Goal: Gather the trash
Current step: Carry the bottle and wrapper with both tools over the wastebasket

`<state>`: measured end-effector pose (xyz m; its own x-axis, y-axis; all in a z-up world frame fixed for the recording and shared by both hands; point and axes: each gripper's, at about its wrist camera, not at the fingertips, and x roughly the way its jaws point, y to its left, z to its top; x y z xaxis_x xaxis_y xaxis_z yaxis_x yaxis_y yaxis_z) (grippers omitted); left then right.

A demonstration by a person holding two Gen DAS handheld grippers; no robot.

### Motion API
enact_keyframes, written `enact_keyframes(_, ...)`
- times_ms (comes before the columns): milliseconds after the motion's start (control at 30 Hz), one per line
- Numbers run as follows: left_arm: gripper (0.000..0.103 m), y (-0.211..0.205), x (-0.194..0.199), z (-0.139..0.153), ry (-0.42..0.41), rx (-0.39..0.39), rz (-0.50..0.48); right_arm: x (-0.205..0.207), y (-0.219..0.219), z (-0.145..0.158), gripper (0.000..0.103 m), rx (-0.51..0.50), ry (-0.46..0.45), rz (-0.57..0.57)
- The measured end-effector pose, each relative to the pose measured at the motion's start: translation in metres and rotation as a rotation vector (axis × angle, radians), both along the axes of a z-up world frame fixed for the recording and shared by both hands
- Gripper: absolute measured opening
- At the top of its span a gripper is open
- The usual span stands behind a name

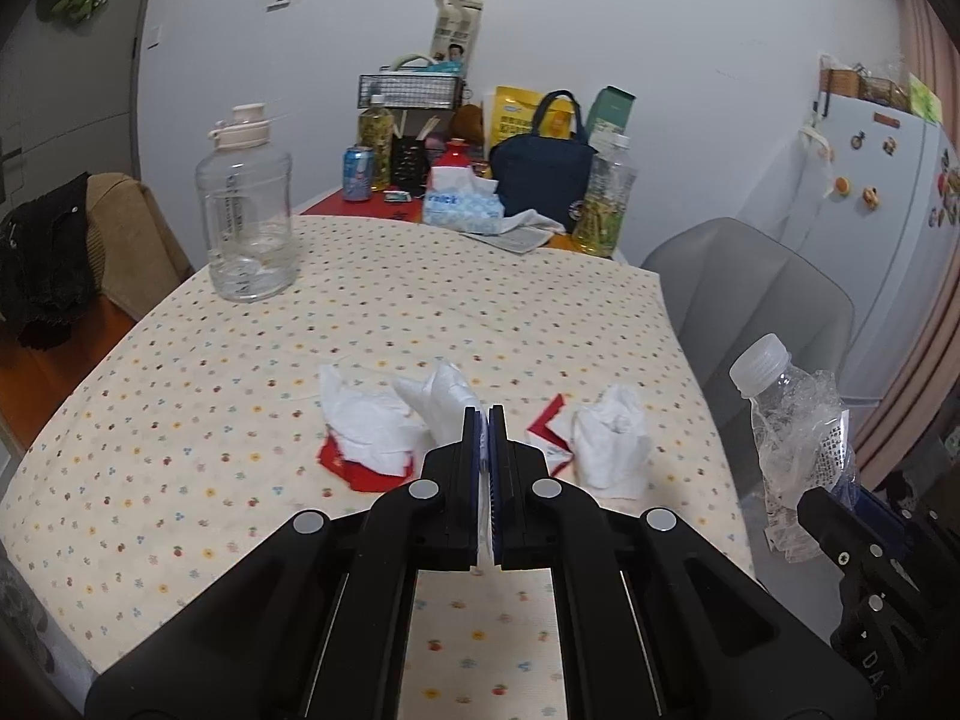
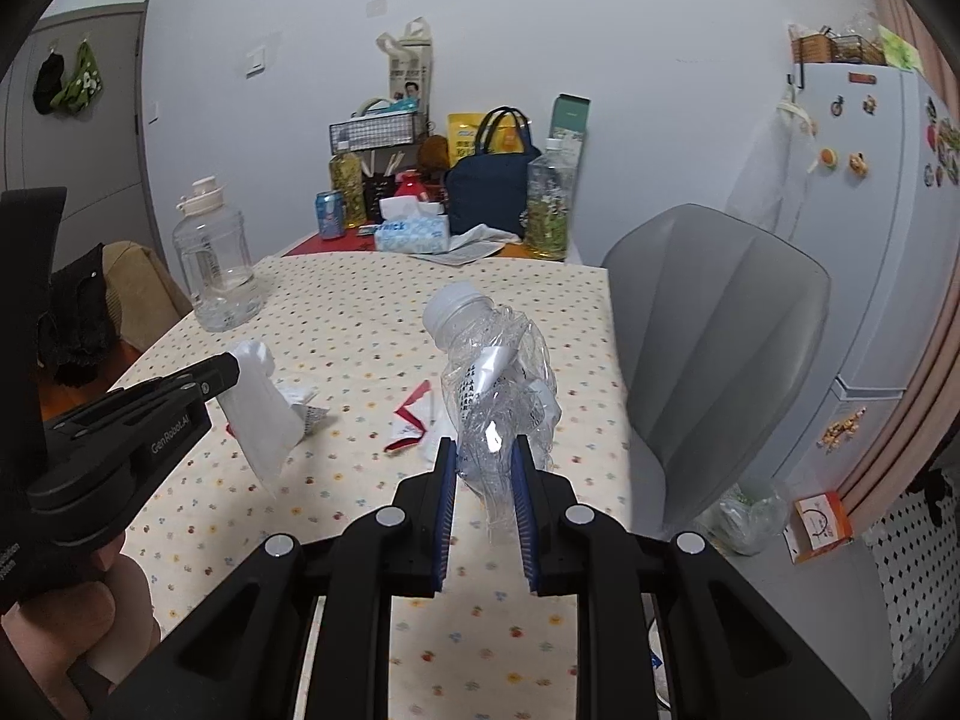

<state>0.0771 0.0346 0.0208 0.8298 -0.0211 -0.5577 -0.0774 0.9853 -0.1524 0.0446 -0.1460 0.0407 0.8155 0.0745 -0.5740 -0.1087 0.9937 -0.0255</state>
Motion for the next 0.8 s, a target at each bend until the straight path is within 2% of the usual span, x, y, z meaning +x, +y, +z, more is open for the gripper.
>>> enact_keyframes(367,0.004,-0.069,0.009,0.008,-0.014,0.021,-0.128,-0.017,-0.057,0.009,0.019,0.011,-0.021,-0.117)
enact_keyframes(800,0.004,-0.138,0.023,0.001,0.011,0.054,-0.25,-0.018,-0.119,-0.004,0.019,0.038,0.004,-0.243)
